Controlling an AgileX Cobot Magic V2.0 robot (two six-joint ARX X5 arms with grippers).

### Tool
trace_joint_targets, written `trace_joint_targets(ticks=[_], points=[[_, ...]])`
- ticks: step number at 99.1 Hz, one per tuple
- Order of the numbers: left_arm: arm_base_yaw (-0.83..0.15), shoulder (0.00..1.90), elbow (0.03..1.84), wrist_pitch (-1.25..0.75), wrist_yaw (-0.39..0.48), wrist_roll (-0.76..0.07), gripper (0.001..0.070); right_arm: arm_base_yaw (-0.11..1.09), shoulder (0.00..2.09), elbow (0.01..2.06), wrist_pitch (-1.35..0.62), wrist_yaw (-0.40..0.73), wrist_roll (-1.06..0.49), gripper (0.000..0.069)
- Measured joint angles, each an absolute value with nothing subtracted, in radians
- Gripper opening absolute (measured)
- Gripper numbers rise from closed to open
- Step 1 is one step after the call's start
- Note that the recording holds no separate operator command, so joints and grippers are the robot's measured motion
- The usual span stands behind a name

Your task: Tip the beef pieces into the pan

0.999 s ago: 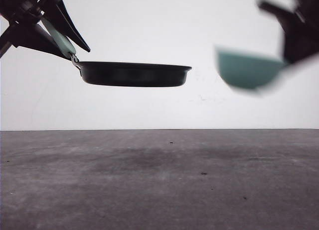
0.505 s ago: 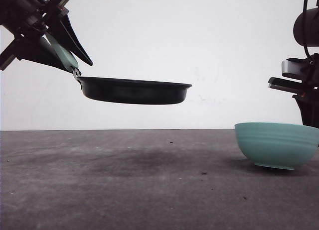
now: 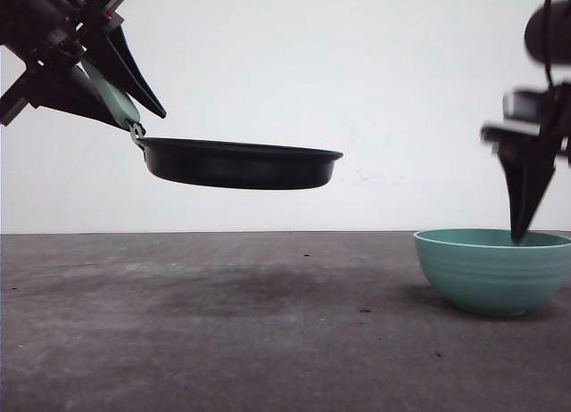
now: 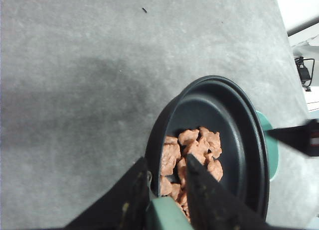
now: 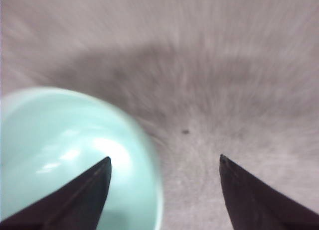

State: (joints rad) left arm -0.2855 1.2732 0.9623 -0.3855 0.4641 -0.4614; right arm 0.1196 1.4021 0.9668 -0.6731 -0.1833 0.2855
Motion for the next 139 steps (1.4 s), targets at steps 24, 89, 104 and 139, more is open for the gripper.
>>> trace_joint_targets(ticks=[24,89,104,139], points=[[-0.282,1.308,0.962,-0.341,0.386,-0.431,0.0101,0.126,1.056,1.058,-0.64,-0.175,0.286,0.0334],[-0.286,1.623,0.974,-0.295,0.418,-0.435,0.0118,0.203,0.759,1.058,-0.961,-0.046,0.194,0.0011],[-0.286,1.624,0.974,-0.306,0.424,-0.438,0.0493,0.203,0.757,1.058,-0.952,-0.045,0.186,0.0011],[-0.248,1.352,0.974,-0.324,0.324,-0.434,0.0696,0.203,0.757,1.058,-0.837,-0.022,0.107,0.0011]])
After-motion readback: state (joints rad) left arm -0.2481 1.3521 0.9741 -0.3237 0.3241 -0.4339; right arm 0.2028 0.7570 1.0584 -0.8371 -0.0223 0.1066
